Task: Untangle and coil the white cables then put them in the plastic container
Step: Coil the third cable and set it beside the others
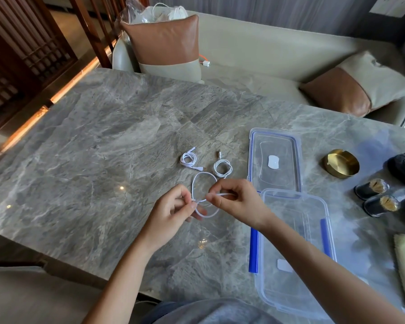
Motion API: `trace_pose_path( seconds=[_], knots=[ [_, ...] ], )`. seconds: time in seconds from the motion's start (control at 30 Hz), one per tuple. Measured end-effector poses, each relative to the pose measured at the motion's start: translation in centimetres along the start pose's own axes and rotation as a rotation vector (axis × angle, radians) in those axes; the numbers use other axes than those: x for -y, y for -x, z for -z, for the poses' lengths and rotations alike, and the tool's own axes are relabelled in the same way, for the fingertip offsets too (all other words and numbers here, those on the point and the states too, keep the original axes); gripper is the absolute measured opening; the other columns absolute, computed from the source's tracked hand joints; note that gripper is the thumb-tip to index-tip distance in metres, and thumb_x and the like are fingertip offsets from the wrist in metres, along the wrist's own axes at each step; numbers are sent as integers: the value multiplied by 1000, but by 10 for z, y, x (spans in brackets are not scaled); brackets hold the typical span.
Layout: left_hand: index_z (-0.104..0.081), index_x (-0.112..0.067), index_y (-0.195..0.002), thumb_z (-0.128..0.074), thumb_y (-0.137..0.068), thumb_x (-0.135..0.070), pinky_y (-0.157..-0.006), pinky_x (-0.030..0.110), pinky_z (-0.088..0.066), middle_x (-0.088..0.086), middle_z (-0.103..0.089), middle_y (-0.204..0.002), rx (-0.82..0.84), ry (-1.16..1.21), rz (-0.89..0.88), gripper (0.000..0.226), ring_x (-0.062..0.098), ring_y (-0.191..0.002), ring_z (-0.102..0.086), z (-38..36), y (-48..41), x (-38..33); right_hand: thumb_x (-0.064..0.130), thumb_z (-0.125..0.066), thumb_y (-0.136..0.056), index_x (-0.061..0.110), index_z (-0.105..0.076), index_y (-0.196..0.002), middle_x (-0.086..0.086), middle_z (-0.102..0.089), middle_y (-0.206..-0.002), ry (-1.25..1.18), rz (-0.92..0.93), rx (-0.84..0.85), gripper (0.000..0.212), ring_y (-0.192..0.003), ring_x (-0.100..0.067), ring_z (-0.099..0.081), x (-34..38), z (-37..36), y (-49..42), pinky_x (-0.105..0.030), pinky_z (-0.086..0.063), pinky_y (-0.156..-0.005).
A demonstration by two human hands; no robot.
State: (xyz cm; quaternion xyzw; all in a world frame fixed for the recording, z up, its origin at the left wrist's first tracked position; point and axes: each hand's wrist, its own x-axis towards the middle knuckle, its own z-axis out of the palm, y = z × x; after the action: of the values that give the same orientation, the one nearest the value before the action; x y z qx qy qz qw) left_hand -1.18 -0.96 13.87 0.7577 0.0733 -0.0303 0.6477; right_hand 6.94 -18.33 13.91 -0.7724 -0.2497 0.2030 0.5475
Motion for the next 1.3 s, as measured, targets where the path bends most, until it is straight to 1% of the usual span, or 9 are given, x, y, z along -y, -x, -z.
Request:
trace_pose_path(
  seconds=[0.1, 0.17, 0.27, 0.43, 0.6, 0.77, 0.9, 1.1, 1.3],
  knots=[
    [-50, -8, -90, -55, -90, -6, -56, 12, -42, 2, -73, -68, 186, 46, 105, 5, 6, -61, -64, 9, -4, -10, 22, -70, -82, 16, -68, -73, 11, -57, -57, -45, 2, 134, 11, -53, 1, -43, 2, 7, -3, -14, -35, -54],
    [-61, -12, -99, -55, -91, -18, -63, 14, -47, 1, -75, -79, 309, -26, 177, 12, 4, -71, -67, 13, -10, -15, 22, -70, -82, 9, -69, -77, -7, -65, -68, -18, -1, 211, 14, -62, -10, -51, 3, 10, -6, -29, -42, -60],
    [-72, -18, -84, -57, -90, -27, -61, 12, -44, -5, -74, -78, 386, -157, 192, 19, -3, -70, -62, 14, -17, -21, 20, -69, -83, 5, -69, -80, -12, -70, -76, -4, 15, 295, 15, -69, -11, -57, 8, 12, -8, -32, -47, -67],
    [-74, -20, -72, -64, -74, -37, -46, 11, -39, -5, -70, -65, 234, 92, 264, 20, -1, -55, -55, 11, -17, -20, 16, -71, -81, 8, -68, -84, -10, -67, -74, -41, 31, 258, 9, -69, -9, -57, 15, 15, -14, -25, -46, -67],
    [-73, -17, -66, -61, -71, -29, -50, 12, -48, -6, -68, -61, -12, 466, 299, 18, 0, -53, -59, 8, -17, -14, 16, -68, -84, 23, -68, -89, 6, -59, -72, -91, 5, 52, 8, -68, -6, -50, 8, 14, -13, -22, -41, -66],
    [-74, -16, -68, -61, -73, -26, -55, 14, -52, -4, -70, -65, -133, 588, 248, 17, 2, -57, -63, -2, -14, -11, 33, -60, -86, 23, -71, -105, 11, -65, -84, -137, -31, -185, 24, -78, -4, -58, 4, -14, -2, -20, -45, -72],
    [-73, -15, -71, -62, -74, -26, -59, 15, -53, -3, -72, -70, -153, 561, 201, 16, 4, -64, -65, -5, -12, -6, 28, -65, -85, 25, -74, -92, 5, -63, -83, -95, -47, -283, 12, -79, -10, -59, 5, -22, -1, -22, -44, -71],
    [-74, -18, -85, -61, -78, -35, -74, 21, -42, -3, -73, -91, 124, 333, 233, 23, 3, -84, -63, 10, -9, -2, 14, -59, -91, 15, -68, -80, 5, -63, -76, -54, -59, -74, 15, -73, -7, -55, 3, -13, -5, -17, -42, -68],
    [-74, -19, -71, -58, -75, -42, -50, 17, -34, -7, -67, -66, 162, 541, 424, 28, 6, -57, -49, 7, -16, -8, 14, -55, -93, 7, -66, -88, -4, -61, -86, 117, -5, 119, 14, -82, -19, -58, 9, 2, -6, -24, -44, -75]
  ],
)
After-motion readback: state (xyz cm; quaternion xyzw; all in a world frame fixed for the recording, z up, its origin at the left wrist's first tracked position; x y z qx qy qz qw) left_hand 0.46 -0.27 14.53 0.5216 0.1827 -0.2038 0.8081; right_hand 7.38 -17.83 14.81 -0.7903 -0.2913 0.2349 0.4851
